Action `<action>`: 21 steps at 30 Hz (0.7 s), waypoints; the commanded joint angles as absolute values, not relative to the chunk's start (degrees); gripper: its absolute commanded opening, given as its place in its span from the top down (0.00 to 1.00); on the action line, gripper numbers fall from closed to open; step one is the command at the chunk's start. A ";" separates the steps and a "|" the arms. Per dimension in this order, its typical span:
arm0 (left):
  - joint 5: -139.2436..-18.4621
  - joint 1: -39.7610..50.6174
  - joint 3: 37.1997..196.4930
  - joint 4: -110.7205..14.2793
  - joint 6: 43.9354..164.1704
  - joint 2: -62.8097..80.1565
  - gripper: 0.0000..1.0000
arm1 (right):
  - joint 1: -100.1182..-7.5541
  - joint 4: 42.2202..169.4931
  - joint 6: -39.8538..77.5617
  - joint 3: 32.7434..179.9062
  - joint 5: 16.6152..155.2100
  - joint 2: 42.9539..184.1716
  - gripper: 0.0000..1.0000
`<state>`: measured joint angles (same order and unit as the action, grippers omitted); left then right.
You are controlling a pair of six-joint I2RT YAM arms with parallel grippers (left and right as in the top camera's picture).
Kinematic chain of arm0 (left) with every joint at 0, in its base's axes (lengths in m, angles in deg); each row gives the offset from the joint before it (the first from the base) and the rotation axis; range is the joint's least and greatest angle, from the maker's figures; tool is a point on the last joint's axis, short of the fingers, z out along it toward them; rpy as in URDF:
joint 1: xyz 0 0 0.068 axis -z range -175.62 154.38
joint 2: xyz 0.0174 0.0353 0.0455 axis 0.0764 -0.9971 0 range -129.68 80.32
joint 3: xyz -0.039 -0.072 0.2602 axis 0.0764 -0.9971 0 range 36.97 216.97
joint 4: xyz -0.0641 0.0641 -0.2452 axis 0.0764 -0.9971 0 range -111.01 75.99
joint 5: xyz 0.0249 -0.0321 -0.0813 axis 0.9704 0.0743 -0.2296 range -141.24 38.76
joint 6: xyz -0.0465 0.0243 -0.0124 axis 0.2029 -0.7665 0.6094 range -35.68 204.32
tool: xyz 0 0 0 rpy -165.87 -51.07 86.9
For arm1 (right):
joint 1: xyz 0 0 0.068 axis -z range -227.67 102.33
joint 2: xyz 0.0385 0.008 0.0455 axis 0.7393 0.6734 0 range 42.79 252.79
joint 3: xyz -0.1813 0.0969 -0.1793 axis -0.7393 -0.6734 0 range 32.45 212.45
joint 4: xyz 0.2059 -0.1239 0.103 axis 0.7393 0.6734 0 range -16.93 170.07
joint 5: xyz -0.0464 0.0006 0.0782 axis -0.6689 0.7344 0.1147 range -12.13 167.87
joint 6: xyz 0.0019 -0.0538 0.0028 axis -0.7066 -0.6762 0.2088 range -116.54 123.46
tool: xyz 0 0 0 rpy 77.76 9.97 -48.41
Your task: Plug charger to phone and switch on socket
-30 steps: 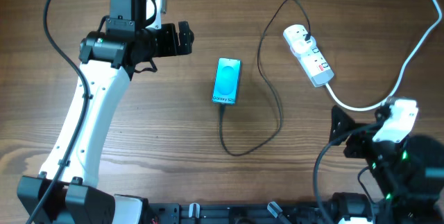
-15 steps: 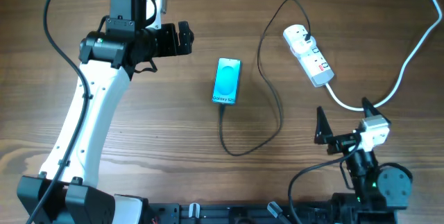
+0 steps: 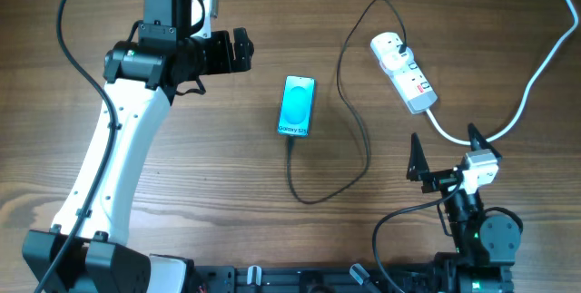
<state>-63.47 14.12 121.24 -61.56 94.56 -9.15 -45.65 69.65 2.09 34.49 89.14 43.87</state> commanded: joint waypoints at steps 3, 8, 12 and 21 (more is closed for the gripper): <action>-63.31 14.23 121.20 -61.41 95.10 -9.46 0.00 | -46.33 69.74 5.11 32.70 85.14 42.98 0.00; -63.31 14.23 121.20 -61.41 95.08 -9.46 0.00 | -46.39 72.91 5.13 32.72 84.33 42.98 0.00; -63.31 14.23 121.20 -61.41 95.10 -9.46 0.00 | -46.48 72.80 4.95 32.72 84.00 42.98 0.00; -63.31 14.23 121.20 -61.41 95.08 -9.46 0.00 | -47.44 72.78 5.02 32.74 83.69 43.00 0.00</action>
<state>-63.44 14.12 121.24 -61.56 94.56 -9.15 -47.12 72.89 4.08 32.83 84.87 43.78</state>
